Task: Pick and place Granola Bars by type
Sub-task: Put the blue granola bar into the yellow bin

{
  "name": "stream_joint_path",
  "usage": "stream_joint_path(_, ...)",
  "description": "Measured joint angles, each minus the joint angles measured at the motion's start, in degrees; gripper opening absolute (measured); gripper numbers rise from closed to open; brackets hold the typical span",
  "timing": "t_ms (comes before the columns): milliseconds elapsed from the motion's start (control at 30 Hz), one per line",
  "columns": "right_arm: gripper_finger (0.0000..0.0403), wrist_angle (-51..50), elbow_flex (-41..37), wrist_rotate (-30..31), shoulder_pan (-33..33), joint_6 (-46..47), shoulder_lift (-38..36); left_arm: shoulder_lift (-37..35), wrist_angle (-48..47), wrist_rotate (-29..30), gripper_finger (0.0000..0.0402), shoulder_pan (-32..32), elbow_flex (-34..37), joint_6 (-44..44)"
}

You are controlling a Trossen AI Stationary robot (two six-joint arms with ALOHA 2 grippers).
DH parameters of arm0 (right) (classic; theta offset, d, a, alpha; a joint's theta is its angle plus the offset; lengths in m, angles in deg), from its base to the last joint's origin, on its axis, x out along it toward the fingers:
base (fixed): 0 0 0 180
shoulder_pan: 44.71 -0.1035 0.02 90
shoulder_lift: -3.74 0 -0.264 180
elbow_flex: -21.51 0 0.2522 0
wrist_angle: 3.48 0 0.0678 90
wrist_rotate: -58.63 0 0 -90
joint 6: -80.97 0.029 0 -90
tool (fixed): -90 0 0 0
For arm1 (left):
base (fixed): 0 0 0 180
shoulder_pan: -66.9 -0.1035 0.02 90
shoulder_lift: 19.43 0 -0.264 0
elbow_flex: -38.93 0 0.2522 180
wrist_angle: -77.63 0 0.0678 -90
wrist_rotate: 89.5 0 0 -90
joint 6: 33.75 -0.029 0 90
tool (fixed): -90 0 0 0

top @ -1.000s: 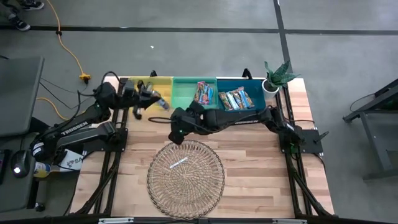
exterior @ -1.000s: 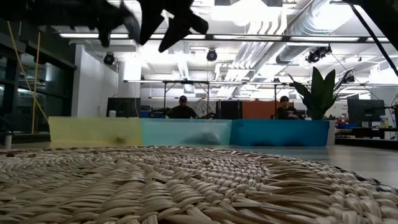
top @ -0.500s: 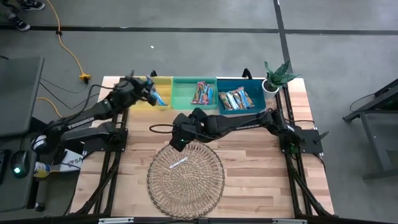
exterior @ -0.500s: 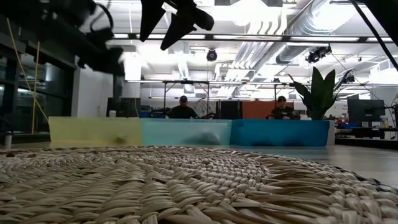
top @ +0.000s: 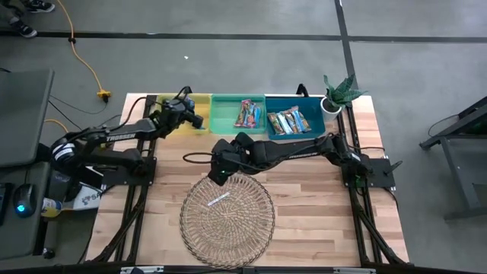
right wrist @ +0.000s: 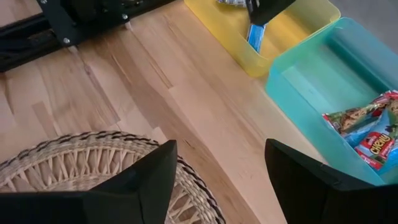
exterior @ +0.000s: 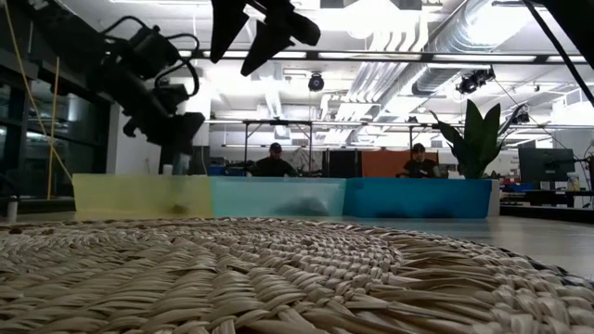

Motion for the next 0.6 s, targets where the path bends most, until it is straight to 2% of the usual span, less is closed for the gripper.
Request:
stream_joint_path(200,0.0227,-1.6,0.0,-0.2,0.0,0.0,0.0,2.9,0.5,0.4,0.0062,0.0,0.0,4.9)
stream_joint_path(367,0.0227,-1.8,0.0,-0.2,0.0,0.0,0.0,3.4,0.4,0.1,0.0062,0.0,0.0,5.0)
stream_joint_path(600,0.0227,-2.1,0.0,-0.3,0.0,0.0,0.0,3.3,1.9,3.3,0.0063,-0.1,0.0,4.2)
